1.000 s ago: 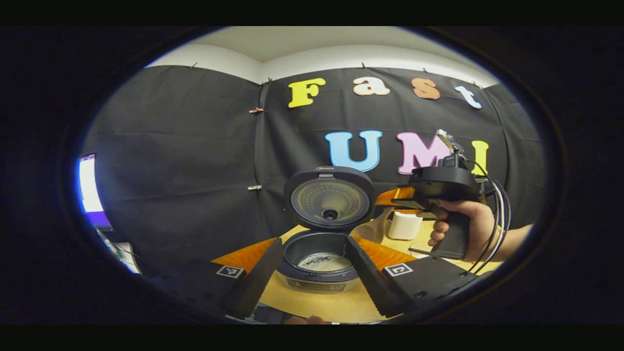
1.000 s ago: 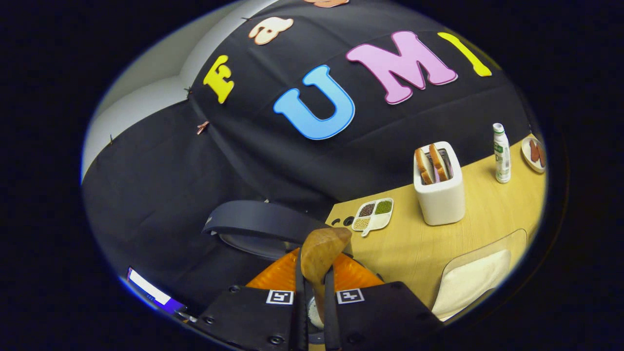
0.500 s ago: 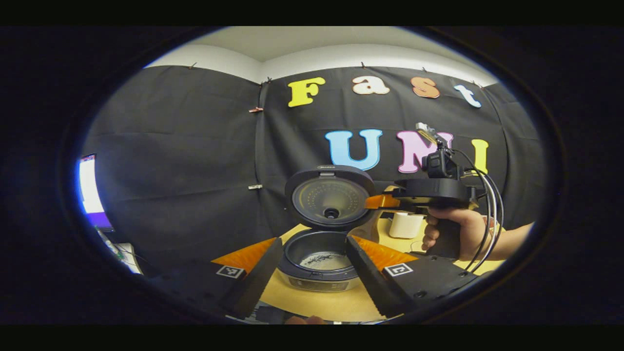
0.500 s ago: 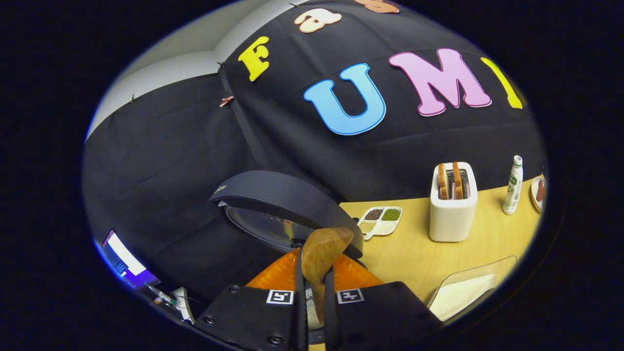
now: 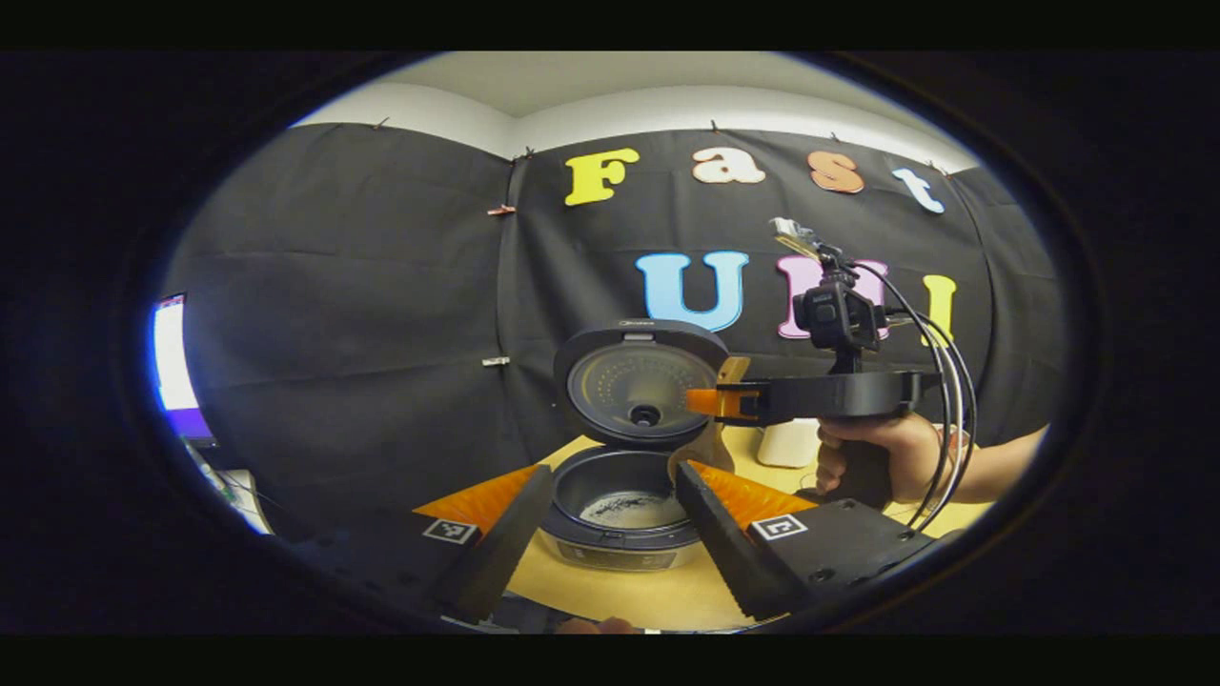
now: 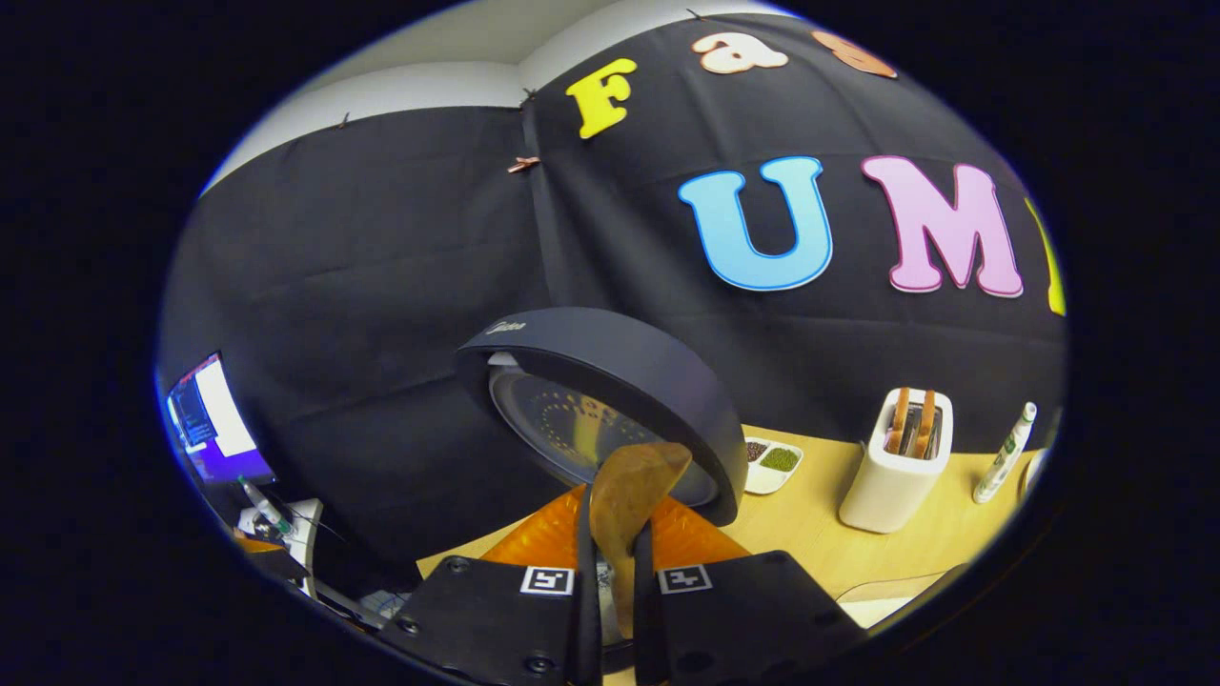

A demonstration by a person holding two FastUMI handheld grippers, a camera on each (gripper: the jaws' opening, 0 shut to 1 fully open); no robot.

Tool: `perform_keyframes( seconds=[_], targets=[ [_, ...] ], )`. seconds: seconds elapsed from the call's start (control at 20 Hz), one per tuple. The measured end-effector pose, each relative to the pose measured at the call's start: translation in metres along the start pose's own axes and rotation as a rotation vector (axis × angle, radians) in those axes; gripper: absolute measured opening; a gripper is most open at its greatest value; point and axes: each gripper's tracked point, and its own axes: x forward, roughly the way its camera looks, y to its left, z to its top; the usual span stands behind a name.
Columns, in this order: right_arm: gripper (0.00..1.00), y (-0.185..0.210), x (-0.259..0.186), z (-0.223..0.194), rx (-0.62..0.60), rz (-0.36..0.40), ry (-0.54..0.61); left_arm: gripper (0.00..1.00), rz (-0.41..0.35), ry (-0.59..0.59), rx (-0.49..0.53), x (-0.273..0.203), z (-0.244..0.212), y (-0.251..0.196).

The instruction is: Close the left gripper, press the button to open the rice cooker; take a wooden spoon from the chopstick holder with the right hand, scoop a spoonful of rice and pour it into the rice cooker, then put the wooden spoon back into the chopstick holder.

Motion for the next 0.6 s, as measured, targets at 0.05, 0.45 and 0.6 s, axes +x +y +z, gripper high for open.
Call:
perform_keyframes(
  seconds=[0.05,0.45,0.6],
  targets=[
    [0.17,0.0033,-0.0004,-0.0027,-0.012,0.007,0.0,0.89,-0.002,0.005,-0.006,0.0011,-0.0008,-0.0017],
    [0.17,0.0077,-0.0001,-0.0022,-0.11,0.031,-0.002,0.92,-0.008,0.004,-0.018,0.0042,-0.0036,-0.0039],
    [0.17,0.0123,-0.0015,-0.0021,-0.194,0.046,-0.009,0.89,-0.004,-0.001,-0.023,0.0046,-0.0009,-0.0021]
  ],
)
